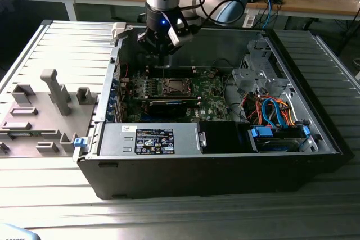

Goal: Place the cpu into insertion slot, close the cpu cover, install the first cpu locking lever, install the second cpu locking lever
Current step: 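Install the first cpu locking lever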

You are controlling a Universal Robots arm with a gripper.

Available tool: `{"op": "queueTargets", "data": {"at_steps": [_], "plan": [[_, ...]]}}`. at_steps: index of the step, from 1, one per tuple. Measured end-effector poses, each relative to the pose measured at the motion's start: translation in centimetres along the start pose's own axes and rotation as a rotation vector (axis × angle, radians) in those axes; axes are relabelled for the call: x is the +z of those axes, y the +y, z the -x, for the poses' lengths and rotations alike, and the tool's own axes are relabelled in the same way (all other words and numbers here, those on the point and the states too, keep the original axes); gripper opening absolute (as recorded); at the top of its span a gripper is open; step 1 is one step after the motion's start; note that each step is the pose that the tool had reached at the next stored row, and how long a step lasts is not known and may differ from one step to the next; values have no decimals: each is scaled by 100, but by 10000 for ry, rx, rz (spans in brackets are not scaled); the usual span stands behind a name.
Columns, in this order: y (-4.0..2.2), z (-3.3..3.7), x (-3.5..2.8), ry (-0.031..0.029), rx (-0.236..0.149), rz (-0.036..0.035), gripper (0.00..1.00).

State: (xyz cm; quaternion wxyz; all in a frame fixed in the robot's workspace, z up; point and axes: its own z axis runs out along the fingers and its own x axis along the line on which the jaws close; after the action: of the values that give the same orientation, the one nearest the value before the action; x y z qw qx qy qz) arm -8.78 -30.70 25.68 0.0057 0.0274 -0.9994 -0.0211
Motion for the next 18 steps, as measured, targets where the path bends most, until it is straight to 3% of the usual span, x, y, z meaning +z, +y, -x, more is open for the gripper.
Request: {"op": "queueTargets", "data": {"at_steps": [18], "plan": [[-6, 118, -1, 8, 0, 1, 11]]}}
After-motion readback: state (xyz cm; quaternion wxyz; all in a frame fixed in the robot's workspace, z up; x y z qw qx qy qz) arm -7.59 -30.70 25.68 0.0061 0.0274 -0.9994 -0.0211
